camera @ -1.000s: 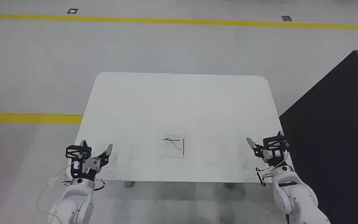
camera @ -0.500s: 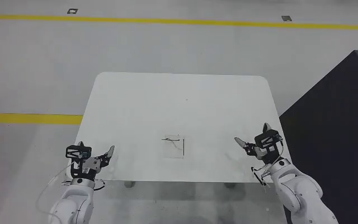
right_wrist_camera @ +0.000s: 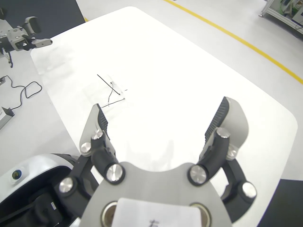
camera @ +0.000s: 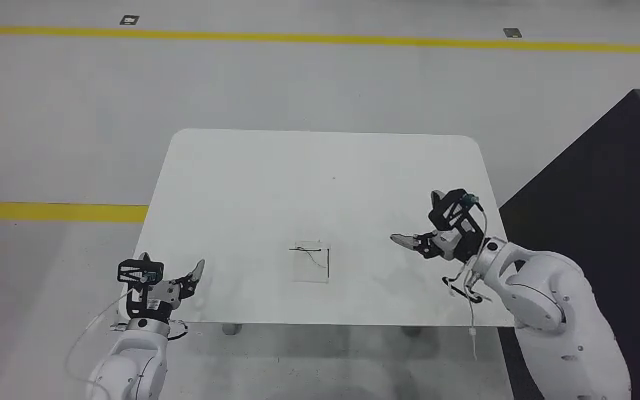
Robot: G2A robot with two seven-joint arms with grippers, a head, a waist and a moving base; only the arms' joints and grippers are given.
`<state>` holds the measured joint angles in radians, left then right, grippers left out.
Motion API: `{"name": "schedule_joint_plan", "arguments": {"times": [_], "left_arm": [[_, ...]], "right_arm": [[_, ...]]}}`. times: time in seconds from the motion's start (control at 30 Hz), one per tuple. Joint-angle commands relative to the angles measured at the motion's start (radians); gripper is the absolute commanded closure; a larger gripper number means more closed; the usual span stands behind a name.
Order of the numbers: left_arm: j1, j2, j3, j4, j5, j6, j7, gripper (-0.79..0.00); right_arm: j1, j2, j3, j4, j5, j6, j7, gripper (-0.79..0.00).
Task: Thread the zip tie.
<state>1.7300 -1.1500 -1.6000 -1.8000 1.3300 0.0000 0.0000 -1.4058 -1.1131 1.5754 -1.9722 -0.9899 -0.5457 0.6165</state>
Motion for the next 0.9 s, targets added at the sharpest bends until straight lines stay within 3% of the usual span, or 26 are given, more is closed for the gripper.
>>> {"name": "schedule_joint_plan", "arguments": {"times": [0.0,0.17,0.23,0.27,0.33,0.4,0.57,0.73,0.87], "left_arm": [[0.0,0.0,0.0,0.0,0.0,0.0,0.0,-0.785],[0.0,0.0,0.0,0.0,0.0,0.0,0.0,-0.785],[0.0,0.0,0.0,0.0,0.0,0.0,0.0,-0.785],[0.0,0.0,0.0,0.0,0.0,0.0,0.0,-0.785],[0.0,0.0,0.0,0.0,0.0,0.0,0.0,-0.785],[0.0,0.0,0.0,0.0,0.0,0.0,0.0,-0.785],[0.0,0.0,0.0,0.0,0.0,0.0,0.0,-0.785],[0.0,0.0,0.0,0.0,0.0,0.0,0.0,-0.785],[0.0,0.0,0.0,0.0,0.0,0.0,0.0,-0.785]], "right_arm": [[0.0,0.0,-0.001,0.0,0.001,-0.002,-0.001,-0.785],[0.0,0.0,-0.001,0.0,0.001,-0.002,-0.001,-0.785],[0.014,0.0,-0.066,0.059,0.16,-0.129,0.049,-0.785],[0.083,0.007,-0.072,0.063,0.159,-0.206,0.125,-0.785],[0.199,0.013,-0.092,0.066,0.106,-0.212,0.219,-0.785],[0.313,0.009,-0.171,0.114,0.163,-0.251,0.26,-0.785],[0.615,-0.014,-0.379,0.387,0.331,-0.303,0.355,-0.785],[0.841,-0.047,-0.601,0.644,0.471,-0.336,0.322,-0.785],[0.927,-0.056,-0.711,0.735,0.497,-0.369,0.289,-0.785]]}}
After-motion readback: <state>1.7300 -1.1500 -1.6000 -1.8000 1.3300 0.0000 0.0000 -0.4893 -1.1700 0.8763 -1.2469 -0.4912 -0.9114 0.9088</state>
